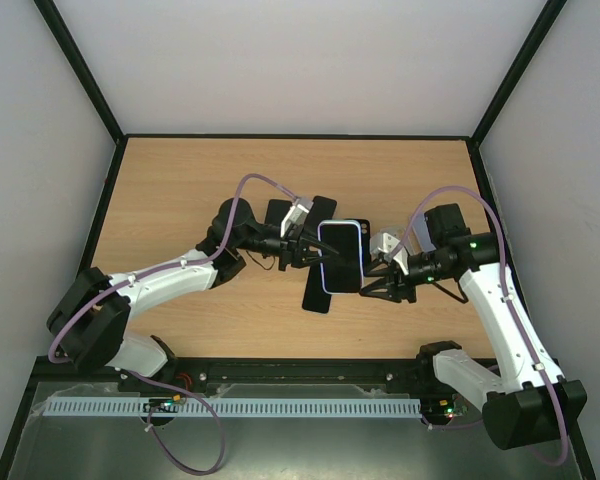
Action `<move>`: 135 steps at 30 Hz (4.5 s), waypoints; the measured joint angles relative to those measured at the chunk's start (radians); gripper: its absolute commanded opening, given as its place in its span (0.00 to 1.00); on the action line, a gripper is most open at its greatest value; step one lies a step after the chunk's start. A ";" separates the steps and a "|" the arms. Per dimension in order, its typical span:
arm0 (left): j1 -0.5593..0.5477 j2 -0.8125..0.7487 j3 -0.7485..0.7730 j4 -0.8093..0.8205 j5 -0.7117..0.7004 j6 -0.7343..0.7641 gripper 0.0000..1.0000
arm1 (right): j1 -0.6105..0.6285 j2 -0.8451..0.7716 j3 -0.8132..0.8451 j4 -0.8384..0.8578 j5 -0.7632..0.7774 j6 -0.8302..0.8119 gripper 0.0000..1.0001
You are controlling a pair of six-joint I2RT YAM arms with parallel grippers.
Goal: Take the phone out of the phone case
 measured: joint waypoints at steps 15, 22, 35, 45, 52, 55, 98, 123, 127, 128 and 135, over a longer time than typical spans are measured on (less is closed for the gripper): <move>0.013 0.001 0.000 0.064 -0.057 -0.001 0.03 | 0.000 0.045 0.016 0.158 -0.039 0.441 0.48; 0.013 0.011 -0.002 0.104 -0.125 -0.002 0.03 | -0.018 0.077 0.016 0.276 -0.088 0.626 0.61; 0.003 0.061 0.055 0.104 -0.111 0.002 0.04 | -0.031 -0.008 0.015 0.476 -0.169 0.786 0.16; 0.056 0.096 0.069 0.018 -0.269 -0.046 0.51 | -0.026 -0.033 -0.023 0.614 -0.073 1.020 0.02; 0.055 0.061 0.069 -0.187 -0.640 0.057 0.65 | -0.026 -0.020 -0.060 0.637 0.106 1.172 0.02; 0.014 0.026 0.069 -0.243 -0.816 0.137 0.64 | -0.026 -0.005 -0.080 0.641 0.185 1.227 0.02; -0.489 0.468 0.269 -0.304 -1.555 0.969 0.28 | -0.073 0.163 -0.116 0.465 0.542 1.442 0.02; -0.506 0.373 0.238 -0.300 -1.728 0.963 0.03 | -0.087 0.164 -0.108 0.454 0.680 1.469 0.02; -0.521 0.266 0.223 -0.363 -1.732 0.924 0.03 | -0.101 0.172 -0.070 0.460 0.734 1.464 0.02; -0.522 0.231 0.215 -0.388 -1.733 0.912 0.03 | -0.106 0.174 -0.060 0.471 0.739 1.455 0.02; -0.529 -0.010 0.128 -0.701 -1.790 0.820 0.03 | -0.154 0.149 -0.061 0.643 0.715 1.310 0.02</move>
